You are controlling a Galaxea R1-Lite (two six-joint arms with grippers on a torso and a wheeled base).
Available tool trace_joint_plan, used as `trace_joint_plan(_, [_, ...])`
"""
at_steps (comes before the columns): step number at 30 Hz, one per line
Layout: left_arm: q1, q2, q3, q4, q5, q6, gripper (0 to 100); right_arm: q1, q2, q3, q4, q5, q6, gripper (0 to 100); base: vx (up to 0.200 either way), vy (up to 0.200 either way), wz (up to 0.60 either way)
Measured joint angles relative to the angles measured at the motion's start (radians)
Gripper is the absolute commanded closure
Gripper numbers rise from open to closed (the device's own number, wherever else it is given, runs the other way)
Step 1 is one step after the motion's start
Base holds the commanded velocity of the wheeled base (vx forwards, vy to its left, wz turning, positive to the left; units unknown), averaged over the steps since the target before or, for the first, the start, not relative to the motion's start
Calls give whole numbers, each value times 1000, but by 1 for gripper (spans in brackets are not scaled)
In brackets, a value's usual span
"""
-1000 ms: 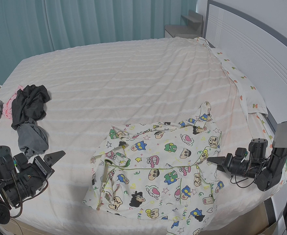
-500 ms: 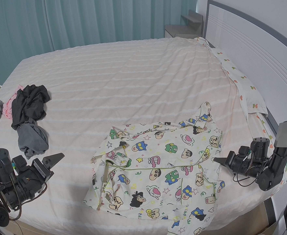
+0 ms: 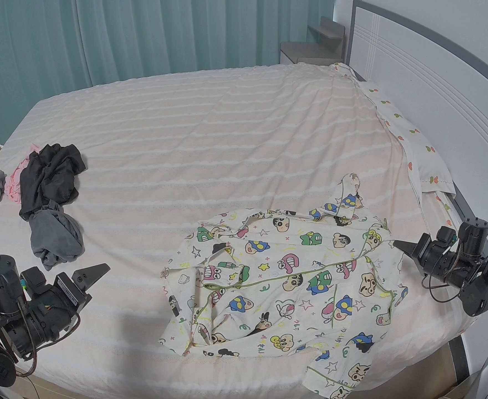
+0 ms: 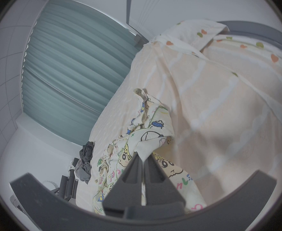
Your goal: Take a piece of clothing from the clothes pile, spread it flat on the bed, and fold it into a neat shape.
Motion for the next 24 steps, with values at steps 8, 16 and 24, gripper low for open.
trace_joint_plan(8, [-2,0,5,1,-1,0,0,-45,-39,-3,9,-1,-44,100,0,0,0])
trace_joint_plan(16, [-8,6,-14,0,-2,9,0,-68,7,-11,2,-3,-75,0,0,0,0])
trace_joint_plan(24, [-131,95,-167,12,46,11,0,-87,46,-14,-6,4,-79,0,0,0,0])
